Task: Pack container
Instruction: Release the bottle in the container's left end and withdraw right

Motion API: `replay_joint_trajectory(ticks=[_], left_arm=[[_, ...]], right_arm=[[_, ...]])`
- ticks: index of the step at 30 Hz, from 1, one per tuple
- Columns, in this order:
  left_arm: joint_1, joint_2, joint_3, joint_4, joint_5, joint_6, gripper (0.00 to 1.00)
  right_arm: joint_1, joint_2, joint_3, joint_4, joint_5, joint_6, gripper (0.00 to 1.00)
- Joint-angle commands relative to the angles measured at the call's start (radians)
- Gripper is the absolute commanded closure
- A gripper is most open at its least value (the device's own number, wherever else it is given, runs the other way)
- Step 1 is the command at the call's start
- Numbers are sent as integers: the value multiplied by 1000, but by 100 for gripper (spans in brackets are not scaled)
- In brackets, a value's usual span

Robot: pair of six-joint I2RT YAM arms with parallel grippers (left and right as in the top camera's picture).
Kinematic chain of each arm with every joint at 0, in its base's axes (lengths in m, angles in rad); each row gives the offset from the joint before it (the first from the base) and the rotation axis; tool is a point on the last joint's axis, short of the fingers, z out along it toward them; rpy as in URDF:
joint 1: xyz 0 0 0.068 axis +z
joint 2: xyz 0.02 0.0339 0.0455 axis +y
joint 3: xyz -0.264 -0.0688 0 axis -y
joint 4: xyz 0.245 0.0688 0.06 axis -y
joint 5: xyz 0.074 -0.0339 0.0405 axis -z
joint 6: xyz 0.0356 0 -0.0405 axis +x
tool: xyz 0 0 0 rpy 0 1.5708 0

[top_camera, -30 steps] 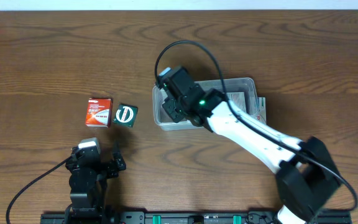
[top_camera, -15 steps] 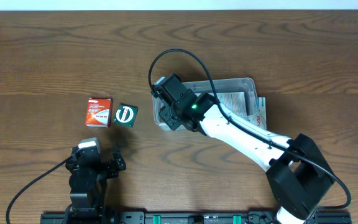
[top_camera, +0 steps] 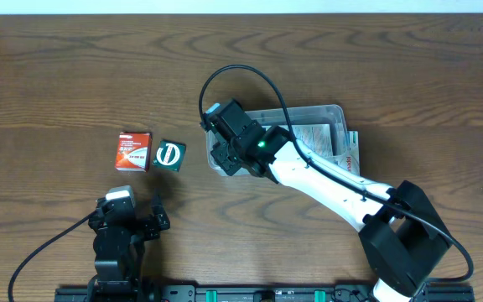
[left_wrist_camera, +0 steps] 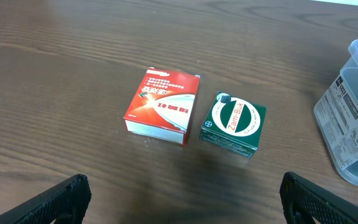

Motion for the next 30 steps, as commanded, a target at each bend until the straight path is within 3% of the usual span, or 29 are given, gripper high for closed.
replay_joint_trajectory(ticks=[1, 8, 13, 23, 30], left_arm=[[5, -6, -7, -1, -2, 9, 2], [5, -6, -7, -1, -2, 9, 2], [5, -6, -7, -1, -2, 9, 2], [5, -6, -7, -1, -2, 10, 2], [5, -6, -7, -1, -2, 9, 2]], right_arm=[[21, -37, 21, 11, -26, 13, 75], [53, -37, 21, 7, -25, 12, 69], [65, -37, 21, 6, -8, 9, 44], [15, -159, 21, -6, 174, 59, 42], [-206, -326, 21, -182, 200, 189, 36]])
